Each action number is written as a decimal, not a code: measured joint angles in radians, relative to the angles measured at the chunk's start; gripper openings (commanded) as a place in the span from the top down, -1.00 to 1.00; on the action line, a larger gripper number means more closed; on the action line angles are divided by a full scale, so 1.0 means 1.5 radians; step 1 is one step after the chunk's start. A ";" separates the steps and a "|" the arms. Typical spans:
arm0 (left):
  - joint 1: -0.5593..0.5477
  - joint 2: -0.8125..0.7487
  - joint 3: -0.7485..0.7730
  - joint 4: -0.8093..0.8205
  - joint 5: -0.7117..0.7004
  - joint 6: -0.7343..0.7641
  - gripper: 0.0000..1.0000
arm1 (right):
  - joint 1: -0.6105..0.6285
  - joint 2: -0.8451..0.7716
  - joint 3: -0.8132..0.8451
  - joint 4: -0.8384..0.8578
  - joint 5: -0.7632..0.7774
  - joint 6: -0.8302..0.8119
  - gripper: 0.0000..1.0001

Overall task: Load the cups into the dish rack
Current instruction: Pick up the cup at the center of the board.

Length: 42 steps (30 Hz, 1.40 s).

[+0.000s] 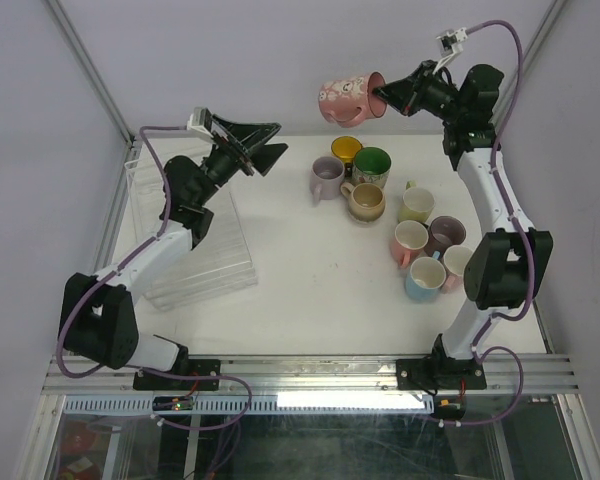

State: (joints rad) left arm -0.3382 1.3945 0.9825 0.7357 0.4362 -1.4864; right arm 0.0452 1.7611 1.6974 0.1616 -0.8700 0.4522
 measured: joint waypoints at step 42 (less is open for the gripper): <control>-0.194 0.306 0.321 0.079 -0.063 -0.121 -0.18 | 0.013 -0.033 -0.074 0.296 -0.045 0.204 1.00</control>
State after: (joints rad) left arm -0.6285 1.8538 1.4643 0.8539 0.3420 -1.6672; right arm 0.0647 1.7111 1.5867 0.6056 -0.9375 0.7589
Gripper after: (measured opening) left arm 0.616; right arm 0.050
